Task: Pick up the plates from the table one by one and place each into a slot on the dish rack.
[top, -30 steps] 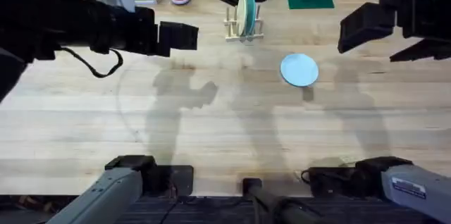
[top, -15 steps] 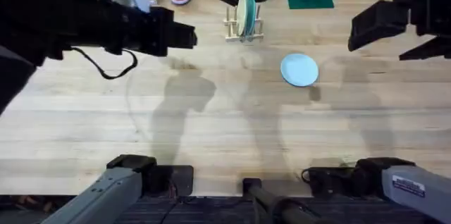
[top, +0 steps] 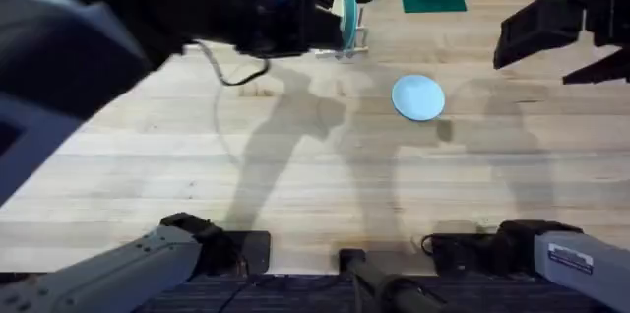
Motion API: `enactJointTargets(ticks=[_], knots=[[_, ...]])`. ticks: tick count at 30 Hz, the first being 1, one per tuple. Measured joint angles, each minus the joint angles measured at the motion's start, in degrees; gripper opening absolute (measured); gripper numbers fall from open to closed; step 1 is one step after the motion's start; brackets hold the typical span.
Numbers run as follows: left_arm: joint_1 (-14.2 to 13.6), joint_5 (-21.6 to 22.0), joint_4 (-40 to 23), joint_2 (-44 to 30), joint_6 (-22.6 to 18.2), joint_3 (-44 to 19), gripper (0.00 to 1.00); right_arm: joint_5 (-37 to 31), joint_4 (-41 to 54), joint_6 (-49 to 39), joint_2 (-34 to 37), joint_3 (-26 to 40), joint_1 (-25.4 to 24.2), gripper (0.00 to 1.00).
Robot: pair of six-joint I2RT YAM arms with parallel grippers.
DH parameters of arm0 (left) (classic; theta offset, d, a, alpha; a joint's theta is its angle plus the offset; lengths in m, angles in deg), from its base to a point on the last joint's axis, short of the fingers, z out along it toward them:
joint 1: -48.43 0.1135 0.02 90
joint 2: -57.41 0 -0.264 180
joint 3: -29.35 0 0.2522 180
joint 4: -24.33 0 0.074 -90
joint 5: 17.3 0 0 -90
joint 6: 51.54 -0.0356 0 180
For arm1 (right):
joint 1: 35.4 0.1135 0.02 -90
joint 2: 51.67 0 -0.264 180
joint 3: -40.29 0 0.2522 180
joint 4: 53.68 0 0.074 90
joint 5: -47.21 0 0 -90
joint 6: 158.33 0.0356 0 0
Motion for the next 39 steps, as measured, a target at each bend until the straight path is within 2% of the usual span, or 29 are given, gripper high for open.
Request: enactJointTargets(ticks=[4,8,12,16,20,30,35,39], knots=[[-4.4,-0.5,4.9,-4.1,6.5,0.0,0.041,0.0,0.0,0.0,0.0,0.0,0.0,0.993],[-9.1,-0.7,10.7,-7.3,11.1,0.0,0.043,0.0,0.0,0.0,0.0,0.0,0.0,0.995],[-13.4,-0.9,17.0,-10.6,13.5,0.0,0.042,0.0,0.0,-0.4,0.0,0.0,0.0,0.995],[-16.0,-1.2,21.2,-14.9,16.0,0.0,0.043,0.0,0.0,-0.4,0.0,0.0,0.0,0.995],[-17.1,-2.3,24.7,-19.8,17.4,0.0,0.042,0.0,0.0,-0.4,0.0,0.0,0.0,0.995],[-17.3,-2.9,27.4,-26.4,20.0,0.0,0.042,0.0,0.0,-0.4,0.0,0.0,0.0,0.995],[-17.3,-3.1,35.0,-26.7,21.9,0.8,0.043,0.0,0.0,-0.4,0.0,0.0,0.0,0.995],[-17.3,-3.8,42.4,-26.7,24.0,4.8,0.043,0.0,0.0,-0.4,0.0,0.0,0.0,0.995]])
